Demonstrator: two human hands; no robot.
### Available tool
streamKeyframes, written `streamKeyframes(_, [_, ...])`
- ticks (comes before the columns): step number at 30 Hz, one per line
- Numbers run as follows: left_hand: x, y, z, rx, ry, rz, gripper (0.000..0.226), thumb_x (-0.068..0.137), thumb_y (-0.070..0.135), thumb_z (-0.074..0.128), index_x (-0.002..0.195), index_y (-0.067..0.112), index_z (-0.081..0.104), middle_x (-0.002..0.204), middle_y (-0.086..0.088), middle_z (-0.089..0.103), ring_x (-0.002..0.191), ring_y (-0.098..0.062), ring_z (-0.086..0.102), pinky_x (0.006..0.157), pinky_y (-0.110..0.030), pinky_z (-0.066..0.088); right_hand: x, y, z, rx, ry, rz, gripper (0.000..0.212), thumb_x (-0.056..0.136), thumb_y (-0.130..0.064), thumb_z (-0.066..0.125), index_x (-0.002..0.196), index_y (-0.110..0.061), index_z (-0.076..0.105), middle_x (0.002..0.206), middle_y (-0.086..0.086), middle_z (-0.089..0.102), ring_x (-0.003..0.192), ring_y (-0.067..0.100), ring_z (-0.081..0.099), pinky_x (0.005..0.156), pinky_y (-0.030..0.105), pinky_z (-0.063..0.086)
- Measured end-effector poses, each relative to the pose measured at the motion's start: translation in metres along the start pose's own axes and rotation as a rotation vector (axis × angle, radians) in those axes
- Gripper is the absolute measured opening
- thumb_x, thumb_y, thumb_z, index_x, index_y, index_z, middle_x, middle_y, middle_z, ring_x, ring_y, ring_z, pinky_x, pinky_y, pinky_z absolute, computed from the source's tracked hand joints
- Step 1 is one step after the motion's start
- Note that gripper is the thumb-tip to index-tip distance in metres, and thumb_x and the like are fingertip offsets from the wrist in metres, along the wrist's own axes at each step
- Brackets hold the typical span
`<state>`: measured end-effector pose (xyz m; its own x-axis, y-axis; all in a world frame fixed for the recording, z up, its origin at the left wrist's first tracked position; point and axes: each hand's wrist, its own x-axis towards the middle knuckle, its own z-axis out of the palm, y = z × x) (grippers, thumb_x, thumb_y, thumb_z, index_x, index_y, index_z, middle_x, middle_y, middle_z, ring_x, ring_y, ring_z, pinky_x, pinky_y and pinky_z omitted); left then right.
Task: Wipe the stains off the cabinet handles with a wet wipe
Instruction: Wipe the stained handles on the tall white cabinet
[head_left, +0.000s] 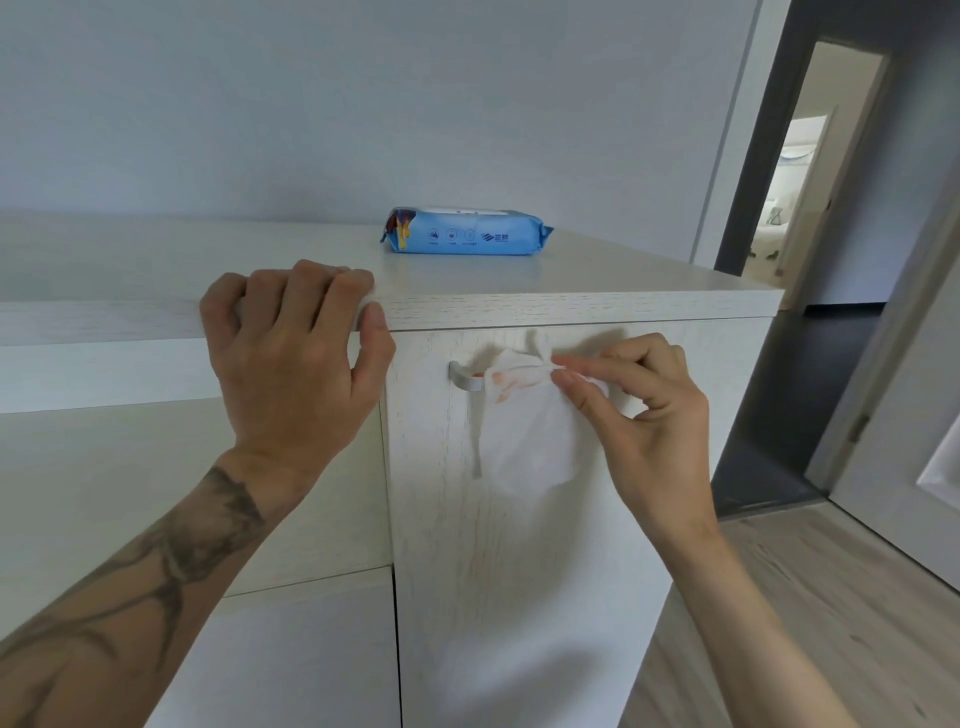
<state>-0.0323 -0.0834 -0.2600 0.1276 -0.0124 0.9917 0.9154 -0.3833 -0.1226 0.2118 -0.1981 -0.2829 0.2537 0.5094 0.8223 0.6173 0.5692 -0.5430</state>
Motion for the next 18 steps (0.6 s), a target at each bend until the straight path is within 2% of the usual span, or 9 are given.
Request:
streamKeyframes(4, [0.001, -0.001, 0.001, 0.009, 0.003, 0.007, 0.028, 0.108, 0.028, 0.048, 0.109, 0.008, 0.069, 0.098, -0.011, 0.069, 0.091, -0.032, 0.055, 0.092, -0.048, 0.036, 0.001, -0.009, 0.011, -0.072, -0.059, -0.077, 0.016, 0.091, -0.028, 0.079, 0.105, -0.035, 0.080, 0.094, -0.007, 0.063, 0.097, 0.017, 0.054, 0.087, 0.031, 0.045])
streamKeyframes(8, [0.000, 0.001, -0.001, 0.001, 0.001, -0.001, 0.030, 0.108, 0.028, 0.047, 0.109, 0.008, 0.069, 0.098, -0.012, 0.069, 0.090, -0.032, 0.055, 0.092, -0.048, 0.035, -0.002, -0.015, -0.016, -0.064, -0.007, -0.022, 0.010, 0.095, -0.023, 0.076, 0.099, -0.032, 0.077, 0.094, -0.006, 0.067, 0.090, 0.010, 0.056, 0.074, 0.012, 0.040])
streamKeyframes(12, [0.002, 0.001, -0.002, -0.003, -0.005, -0.014, 0.030, 0.108, 0.028, 0.046, 0.109, 0.008, 0.069, 0.098, -0.011, 0.069, 0.091, -0.032, 0.054, 0.092, -0.048, 0.035, -0.005, -0.014, -0.040, -0.210, 0.146, -0.004, 0.009, 0.094, -0.015, 0.077, 0.090, -0.023, 0.074, 0.087, -0.006, 0.066, 0.079, 0.006, 0.053, 0.070, 0.016, 0.040])
streamKeyframes(15, [0.002, 0.003, -0.002, -0.007, -0.002, -0.021, 0.033, 0.109, 0.029, 0.045, 0.108, 0.008, 0.070, 0.097, -0.012, 0.069, 0.092, -0.031, 0.052, 0.092, -0.048, 0.034, -0.005, -0.018, -0.035, -0.280, 0.243, -0.009, 0.007, 0.091, -0.011, 0.078, 0.087, -0.016, 0.075, 0.085, -0.002, 0.067, 0.077, 0.003, 0.055, 0.070, 0.009, 0.039])
streamKeyframes(18, [0.002, 0.002, -0.002, -0.003, -0.008, -0.015, 0.034, 0.109, 0.030, 0.044, 0.109, 0.008, 0.070, 0.098, -0.012, 0.069, 0.092, -0.030, 0.051, 0.093, -0.047, 0.034, -0.004, -0.021, -0.011, -0.338, 0.186, 0.002, 0.002, 0.092, -0.016, 0.076, 0.091, -0.016, 0.075, 0.086, -0.004, 0.065, 0.078, 0.001, 0.059, 0.070, 0.004, 0.040])
